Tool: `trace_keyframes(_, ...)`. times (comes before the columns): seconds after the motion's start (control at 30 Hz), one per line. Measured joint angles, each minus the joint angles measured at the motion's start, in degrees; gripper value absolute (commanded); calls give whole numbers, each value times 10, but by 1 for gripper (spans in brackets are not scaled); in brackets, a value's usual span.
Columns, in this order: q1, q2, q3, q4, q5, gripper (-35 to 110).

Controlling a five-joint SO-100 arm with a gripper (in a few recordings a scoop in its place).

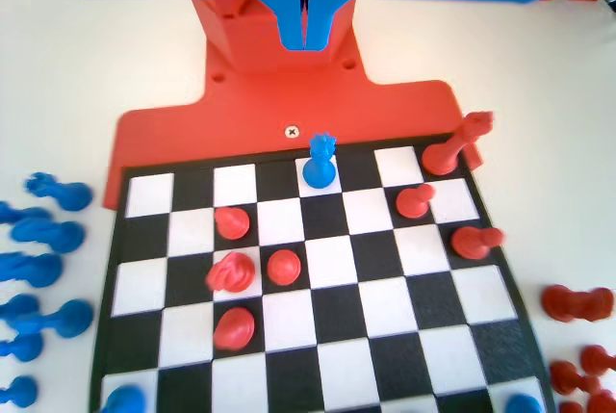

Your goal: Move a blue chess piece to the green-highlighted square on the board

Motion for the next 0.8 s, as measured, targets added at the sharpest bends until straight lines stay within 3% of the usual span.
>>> trace_keyframes(0.4,-11,261,149,91,-29,1)
trace_keyframes(0.8,-46,662,339,200,-32,1)
